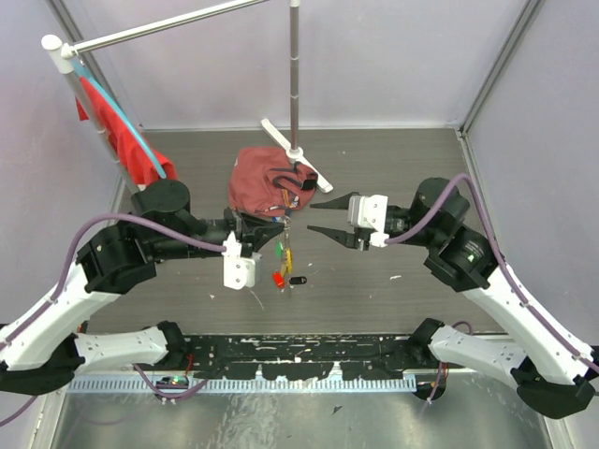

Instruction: Put the keys on the keyring

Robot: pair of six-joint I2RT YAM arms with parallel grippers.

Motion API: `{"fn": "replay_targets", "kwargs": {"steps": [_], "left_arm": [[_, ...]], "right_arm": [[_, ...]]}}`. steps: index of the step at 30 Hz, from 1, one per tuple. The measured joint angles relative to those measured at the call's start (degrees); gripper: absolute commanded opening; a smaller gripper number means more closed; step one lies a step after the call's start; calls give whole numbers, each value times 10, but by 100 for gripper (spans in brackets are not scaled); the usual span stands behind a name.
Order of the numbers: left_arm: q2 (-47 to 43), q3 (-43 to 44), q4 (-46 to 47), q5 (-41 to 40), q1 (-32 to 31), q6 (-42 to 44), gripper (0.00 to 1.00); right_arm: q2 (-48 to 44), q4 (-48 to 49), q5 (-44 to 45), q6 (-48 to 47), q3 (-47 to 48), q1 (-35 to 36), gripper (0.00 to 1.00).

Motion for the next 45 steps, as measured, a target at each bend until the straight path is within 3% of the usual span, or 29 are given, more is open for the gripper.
{"fn": "replay_targets", "kwargs": {"steps": [9, 21, 26, 33, 45], "left_arm": [[16, 13, -10, -14, -3, 24, 0], [34, 26, -14, -28, -4, 33, 0], [8, 0, 22, -18, -5, 32, 0], [-71, -97, 95, 14, -7, 132, 0], [-82, -105, 140, 33, -7, 236, 0]], "right_arm": [[15, 27, -4, -16, -6, 4, 43], [15, 47, 42, -54, -18, 68, 40], [9, 45, 60, -66, -18, 68, 41], [-21, 26, 93, -103, -12, 68, 42], [-39, 8, 116, -168, -4, 68, 42]]}}
